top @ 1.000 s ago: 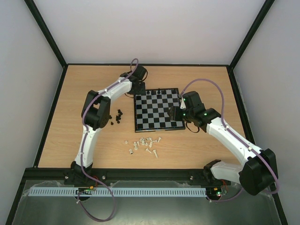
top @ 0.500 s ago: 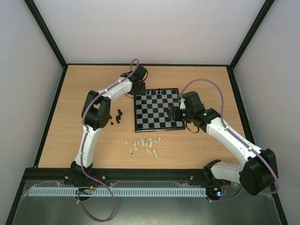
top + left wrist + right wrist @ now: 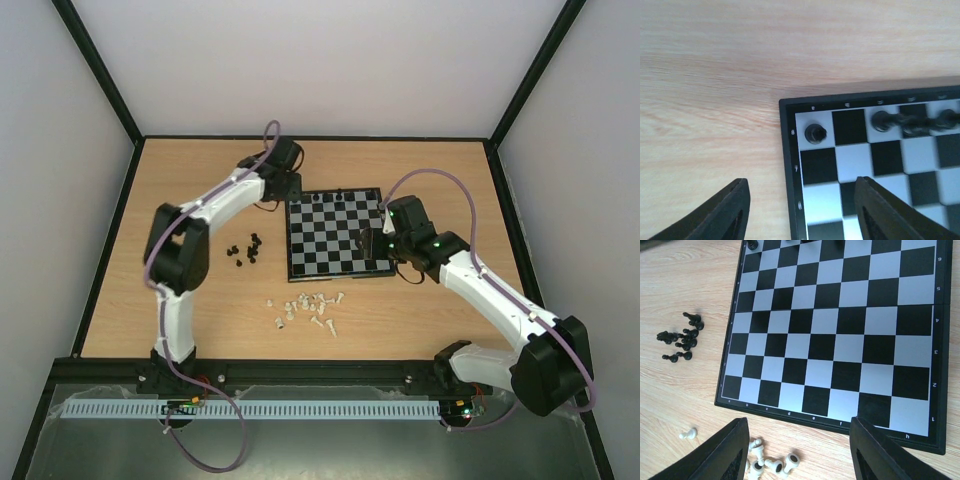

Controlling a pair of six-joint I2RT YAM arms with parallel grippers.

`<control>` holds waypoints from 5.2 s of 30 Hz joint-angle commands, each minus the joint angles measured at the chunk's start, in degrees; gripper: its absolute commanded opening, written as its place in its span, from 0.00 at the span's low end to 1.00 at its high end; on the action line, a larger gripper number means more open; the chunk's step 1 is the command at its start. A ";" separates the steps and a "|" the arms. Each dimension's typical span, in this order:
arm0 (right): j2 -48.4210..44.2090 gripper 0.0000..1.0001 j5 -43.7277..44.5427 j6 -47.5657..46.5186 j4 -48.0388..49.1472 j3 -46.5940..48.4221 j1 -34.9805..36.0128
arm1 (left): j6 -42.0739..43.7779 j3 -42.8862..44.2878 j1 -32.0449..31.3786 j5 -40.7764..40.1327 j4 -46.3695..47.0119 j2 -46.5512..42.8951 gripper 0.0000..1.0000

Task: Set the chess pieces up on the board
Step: Place the chess piece on the chessboard, then pick up the chess piece at the center of the board.

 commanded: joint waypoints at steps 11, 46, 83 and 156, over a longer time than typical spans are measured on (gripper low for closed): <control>2.98 0.56 0.72 -0.90 -0.42 0.03 2.41 | -3.87 -34.45 1.71 -4.24 10.94 -31.81 0.99; 4.85 0.56 2.69 -0.89 0.27 -0.23 4.76 | 1.78 -36.94 6.48 1.22 14.57 -19.78 0.24; 5.88 0.56 3.00 -0.93 0.31 -0.30 5.56 | 1.18 -36.96 6.55 -0.47 14.24 -19.11 0.14; 7.58 0.56 3.60 -1.14 0.22 -0.05 6.68 | 2.76 -37.38 5.91 -0.56 12.23 -16.65 0.31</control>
